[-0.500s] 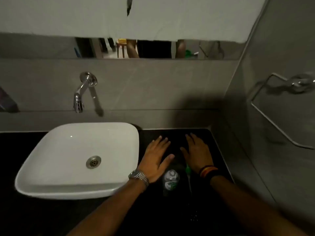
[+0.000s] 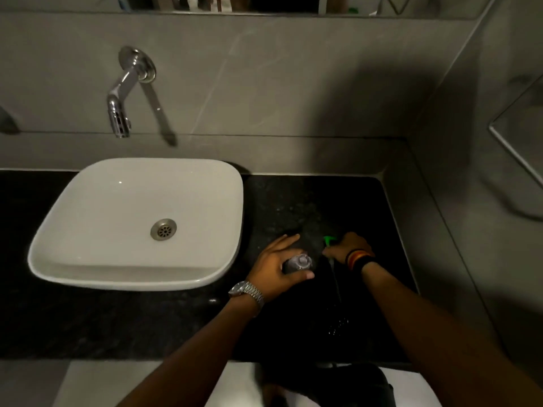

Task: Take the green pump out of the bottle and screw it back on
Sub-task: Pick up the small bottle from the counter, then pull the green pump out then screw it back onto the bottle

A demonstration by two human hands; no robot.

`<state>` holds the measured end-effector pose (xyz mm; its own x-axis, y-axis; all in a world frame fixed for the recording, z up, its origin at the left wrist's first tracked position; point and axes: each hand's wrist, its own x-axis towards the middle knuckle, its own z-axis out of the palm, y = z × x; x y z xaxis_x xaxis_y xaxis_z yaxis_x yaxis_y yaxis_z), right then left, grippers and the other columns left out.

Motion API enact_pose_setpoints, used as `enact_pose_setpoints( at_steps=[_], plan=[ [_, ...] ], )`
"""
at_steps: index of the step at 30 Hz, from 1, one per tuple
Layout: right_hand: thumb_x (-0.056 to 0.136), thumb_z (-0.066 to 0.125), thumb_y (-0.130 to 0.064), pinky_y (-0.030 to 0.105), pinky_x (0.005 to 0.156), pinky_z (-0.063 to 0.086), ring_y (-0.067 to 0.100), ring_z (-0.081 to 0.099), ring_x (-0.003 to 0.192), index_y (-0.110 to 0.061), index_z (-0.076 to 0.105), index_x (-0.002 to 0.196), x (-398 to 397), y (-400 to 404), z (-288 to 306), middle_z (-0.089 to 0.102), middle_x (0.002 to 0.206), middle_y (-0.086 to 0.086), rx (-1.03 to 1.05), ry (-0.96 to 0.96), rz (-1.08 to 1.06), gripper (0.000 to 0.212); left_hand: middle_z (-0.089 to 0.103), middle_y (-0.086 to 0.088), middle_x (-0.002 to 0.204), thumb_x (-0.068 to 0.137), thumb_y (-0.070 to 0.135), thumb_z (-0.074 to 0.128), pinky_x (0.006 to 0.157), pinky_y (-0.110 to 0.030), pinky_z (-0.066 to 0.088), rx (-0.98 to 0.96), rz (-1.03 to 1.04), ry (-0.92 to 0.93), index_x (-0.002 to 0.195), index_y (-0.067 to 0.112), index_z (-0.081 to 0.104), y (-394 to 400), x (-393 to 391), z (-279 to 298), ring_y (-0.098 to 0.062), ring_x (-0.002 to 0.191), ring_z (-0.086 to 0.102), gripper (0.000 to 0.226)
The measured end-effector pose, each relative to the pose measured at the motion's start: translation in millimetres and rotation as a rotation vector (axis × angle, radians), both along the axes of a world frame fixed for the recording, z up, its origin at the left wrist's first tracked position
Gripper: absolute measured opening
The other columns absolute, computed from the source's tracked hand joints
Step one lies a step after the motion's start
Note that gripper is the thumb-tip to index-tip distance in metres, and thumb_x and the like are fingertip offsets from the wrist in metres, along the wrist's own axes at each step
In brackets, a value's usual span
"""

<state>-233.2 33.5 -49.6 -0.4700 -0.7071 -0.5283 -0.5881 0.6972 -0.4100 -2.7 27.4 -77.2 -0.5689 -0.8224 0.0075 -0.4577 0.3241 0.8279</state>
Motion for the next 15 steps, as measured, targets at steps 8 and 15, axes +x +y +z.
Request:
enact_pose_setpoints(
  at_steps=[8,15],
  plan=[
    [0.08,0.072,-0.038,0.038,0.067,0.054,0.021,0.067,0.076,-0.02,0.071,0.08,12.4,23.8,77.6,0.071,0.076,0.001,-0.662,-0.356,-0.233,0.018,0.035,0.021,0.159,0.069,0.065,0.08,0.125,-0.039,0.02,0.087,0.007,0.011,0.121,0.037,0.071,-3.2,2.6,2.4,-0.005,0.151,0.019,0.059],
    [0.085,0.068,-0.031,0.022,0.082,0.056,0.012,0.066,0.099,-0.041,0.061,0.096,62.3,57.0,117.3,0.062,0.114,0.002,-1.059,-0.402,-0.089,0.016,0.031,0.018,0.162,0.071,0.057,0.083,0.124,-0.055,0.015,0.105,-0.006,0.012,0.117,0.042,0.073,-0.6,4.0,10.0,-0.006,0.153,0.013,0.049]
  ],
)
